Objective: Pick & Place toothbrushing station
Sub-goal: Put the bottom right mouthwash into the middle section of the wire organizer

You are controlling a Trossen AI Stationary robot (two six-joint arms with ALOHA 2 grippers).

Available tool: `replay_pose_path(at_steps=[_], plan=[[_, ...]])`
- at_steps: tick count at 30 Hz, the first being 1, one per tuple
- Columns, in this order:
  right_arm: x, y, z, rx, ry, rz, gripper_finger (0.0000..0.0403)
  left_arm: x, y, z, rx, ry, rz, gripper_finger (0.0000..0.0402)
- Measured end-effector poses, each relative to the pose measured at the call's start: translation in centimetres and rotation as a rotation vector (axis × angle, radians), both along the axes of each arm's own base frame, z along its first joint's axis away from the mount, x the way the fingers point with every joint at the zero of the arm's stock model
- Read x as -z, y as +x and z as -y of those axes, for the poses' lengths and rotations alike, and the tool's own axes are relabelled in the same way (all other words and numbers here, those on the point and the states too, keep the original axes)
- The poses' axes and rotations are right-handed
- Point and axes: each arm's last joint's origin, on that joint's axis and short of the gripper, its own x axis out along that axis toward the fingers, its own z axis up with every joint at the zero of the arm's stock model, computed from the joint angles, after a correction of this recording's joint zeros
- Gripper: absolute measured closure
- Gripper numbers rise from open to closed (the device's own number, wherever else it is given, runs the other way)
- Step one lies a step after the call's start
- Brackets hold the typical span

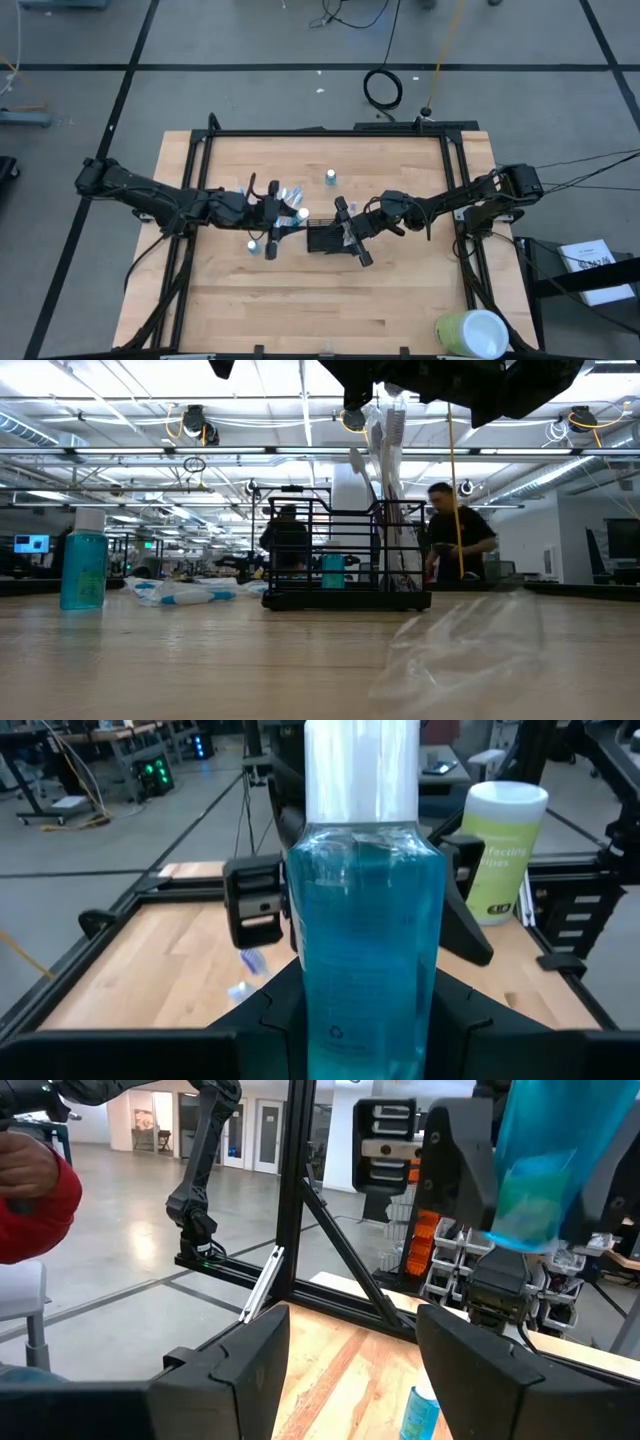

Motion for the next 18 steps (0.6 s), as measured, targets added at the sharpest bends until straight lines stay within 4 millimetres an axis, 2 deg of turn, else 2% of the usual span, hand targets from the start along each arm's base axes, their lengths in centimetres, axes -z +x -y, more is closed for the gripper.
replay_pose_path(at_steps=[18], plan=[[0.00,0.00,0.00,0.000,0.000,0.000,0.0192,-0.78,0.12,0.03,0.004,-0.004,0.080,0.0279]])
